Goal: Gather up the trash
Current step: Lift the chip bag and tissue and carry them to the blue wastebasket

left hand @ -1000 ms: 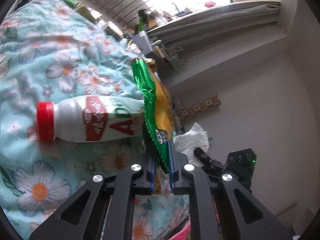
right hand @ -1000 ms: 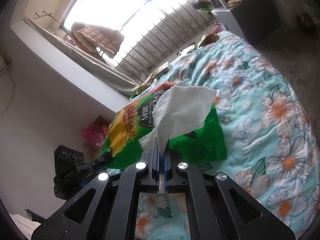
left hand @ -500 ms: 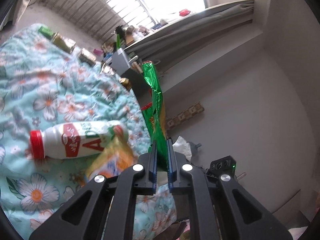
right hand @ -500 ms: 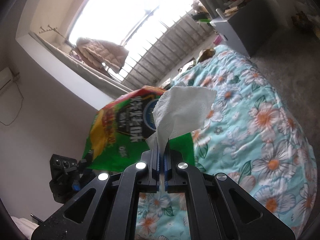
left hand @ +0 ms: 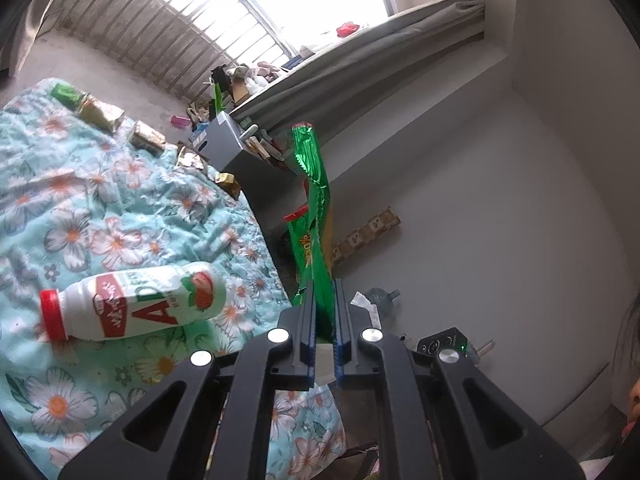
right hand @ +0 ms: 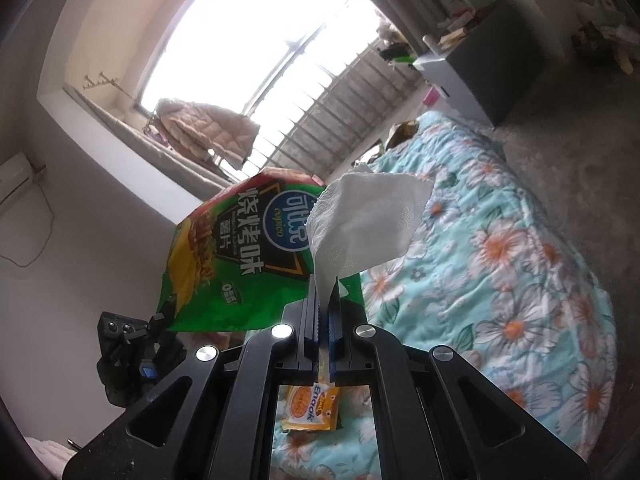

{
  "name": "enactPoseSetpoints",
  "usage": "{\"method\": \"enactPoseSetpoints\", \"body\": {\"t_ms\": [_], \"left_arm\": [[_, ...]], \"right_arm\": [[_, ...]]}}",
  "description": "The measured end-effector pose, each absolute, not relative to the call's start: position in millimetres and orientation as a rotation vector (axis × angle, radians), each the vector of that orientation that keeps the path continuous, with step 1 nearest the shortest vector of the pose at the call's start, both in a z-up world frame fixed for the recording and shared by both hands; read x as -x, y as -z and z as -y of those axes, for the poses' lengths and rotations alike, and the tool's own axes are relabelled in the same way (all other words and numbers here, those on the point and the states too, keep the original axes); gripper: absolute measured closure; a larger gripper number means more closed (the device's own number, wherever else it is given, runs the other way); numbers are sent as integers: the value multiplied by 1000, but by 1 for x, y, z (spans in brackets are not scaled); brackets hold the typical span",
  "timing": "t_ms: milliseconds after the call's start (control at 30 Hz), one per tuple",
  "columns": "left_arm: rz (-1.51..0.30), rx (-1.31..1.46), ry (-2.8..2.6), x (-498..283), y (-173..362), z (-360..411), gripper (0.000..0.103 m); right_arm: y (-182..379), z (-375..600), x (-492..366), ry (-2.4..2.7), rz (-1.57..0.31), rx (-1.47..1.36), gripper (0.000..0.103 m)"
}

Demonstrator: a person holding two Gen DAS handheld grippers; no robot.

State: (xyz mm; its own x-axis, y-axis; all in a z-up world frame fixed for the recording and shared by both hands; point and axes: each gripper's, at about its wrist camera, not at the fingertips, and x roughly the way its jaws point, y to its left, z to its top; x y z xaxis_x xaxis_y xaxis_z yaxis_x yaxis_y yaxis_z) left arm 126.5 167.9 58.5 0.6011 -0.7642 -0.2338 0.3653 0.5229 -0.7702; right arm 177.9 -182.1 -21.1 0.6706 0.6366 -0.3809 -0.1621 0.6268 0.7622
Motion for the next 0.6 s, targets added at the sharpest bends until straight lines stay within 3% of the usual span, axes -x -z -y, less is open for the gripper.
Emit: {"method": "enactPoseSetpoints", "body": {"t_ms": [300,600], "left_arm": [[-552,614,763,-133,-94,-130,98],[-587,366,869,-143,-113,-24,98]], "right_arm": [[19,222,-161,-443,-618,-812,101],[28,295,-123,-243,-531,-864,101]]}}
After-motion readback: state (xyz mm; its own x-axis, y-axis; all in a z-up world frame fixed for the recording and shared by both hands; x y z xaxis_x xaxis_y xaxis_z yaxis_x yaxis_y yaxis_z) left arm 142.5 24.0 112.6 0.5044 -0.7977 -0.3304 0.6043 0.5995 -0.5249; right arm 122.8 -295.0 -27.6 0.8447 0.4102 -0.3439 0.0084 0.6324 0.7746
